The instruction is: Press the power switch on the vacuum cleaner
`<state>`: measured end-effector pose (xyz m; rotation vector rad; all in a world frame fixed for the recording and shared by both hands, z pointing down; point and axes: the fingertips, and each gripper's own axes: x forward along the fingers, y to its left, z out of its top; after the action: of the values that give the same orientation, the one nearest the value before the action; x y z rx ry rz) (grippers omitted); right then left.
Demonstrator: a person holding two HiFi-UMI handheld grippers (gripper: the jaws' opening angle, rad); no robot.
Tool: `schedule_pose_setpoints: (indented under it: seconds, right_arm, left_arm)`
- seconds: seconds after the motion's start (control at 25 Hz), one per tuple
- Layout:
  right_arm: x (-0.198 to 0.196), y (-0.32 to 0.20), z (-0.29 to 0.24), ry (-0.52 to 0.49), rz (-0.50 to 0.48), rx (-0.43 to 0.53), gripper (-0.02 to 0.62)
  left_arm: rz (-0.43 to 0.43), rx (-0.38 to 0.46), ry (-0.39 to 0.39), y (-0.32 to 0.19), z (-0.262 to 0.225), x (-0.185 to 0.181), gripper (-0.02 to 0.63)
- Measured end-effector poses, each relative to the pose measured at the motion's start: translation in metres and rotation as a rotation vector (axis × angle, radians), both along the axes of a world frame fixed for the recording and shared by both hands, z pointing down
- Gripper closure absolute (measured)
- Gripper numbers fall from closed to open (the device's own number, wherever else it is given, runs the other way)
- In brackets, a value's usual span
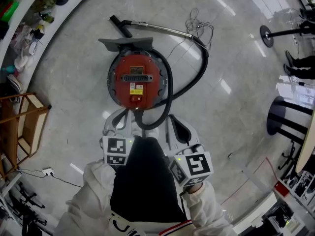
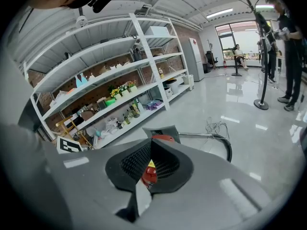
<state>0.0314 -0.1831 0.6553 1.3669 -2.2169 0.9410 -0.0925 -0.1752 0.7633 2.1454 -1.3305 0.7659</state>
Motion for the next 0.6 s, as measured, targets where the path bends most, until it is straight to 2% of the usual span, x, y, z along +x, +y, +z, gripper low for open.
schedule_pose_setpoints:
  seconds: [0.6]
  right_arm:
    - [0.008, 0.003, 0.001, 0.012, 0.015, -0.021, 0.595]
  left_arm:
    - [0.042, -0.047, -0.073, -0.010, 0.062, 0.000, 0.606]
